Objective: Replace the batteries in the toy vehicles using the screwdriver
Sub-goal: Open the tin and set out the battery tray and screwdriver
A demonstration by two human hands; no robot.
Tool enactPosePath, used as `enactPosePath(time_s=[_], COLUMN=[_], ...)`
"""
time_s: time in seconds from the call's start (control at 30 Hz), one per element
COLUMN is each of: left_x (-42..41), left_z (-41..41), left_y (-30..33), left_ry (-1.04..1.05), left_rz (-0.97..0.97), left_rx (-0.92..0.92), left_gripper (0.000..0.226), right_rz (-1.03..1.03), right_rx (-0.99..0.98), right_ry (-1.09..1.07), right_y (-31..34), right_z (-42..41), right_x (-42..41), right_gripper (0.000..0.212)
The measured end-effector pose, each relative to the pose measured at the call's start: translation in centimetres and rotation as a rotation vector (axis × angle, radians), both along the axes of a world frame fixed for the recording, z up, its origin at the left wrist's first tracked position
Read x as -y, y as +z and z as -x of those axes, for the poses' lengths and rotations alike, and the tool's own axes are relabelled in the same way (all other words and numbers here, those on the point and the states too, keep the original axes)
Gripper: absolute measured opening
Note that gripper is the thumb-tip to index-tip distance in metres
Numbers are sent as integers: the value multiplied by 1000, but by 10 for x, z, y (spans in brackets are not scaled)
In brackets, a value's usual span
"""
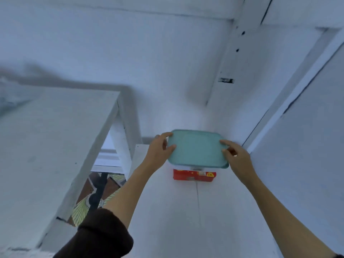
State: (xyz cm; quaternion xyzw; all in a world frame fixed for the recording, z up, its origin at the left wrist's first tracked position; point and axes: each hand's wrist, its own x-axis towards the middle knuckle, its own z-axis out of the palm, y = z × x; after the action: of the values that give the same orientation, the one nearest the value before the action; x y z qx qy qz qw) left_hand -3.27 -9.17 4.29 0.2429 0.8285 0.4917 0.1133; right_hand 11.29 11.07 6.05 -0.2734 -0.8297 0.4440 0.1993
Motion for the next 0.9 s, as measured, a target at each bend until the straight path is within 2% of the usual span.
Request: enactPosePath(time_s=[0.17,0.4,0.63,0.9], left_x=[22,68,120,261], left_z=[1,-15,2,82], left_y=[62,101,125,117], left_ry=[10,55,68,121], left_rz=[-73,-140,-194,-123], left_rx=[-79,-96,-129,-148], left_gripper=[35,35,30,30], right_rz=[-77,-136,-91,-66], right_rx=[-97,-123,-134,-150], right_ry=[19,106,135,220], right_y=[61,108,118,109], right_z=[1,-9,2,94], right_x=[21,58,114,242], right_gripper=[29,30,29,28])
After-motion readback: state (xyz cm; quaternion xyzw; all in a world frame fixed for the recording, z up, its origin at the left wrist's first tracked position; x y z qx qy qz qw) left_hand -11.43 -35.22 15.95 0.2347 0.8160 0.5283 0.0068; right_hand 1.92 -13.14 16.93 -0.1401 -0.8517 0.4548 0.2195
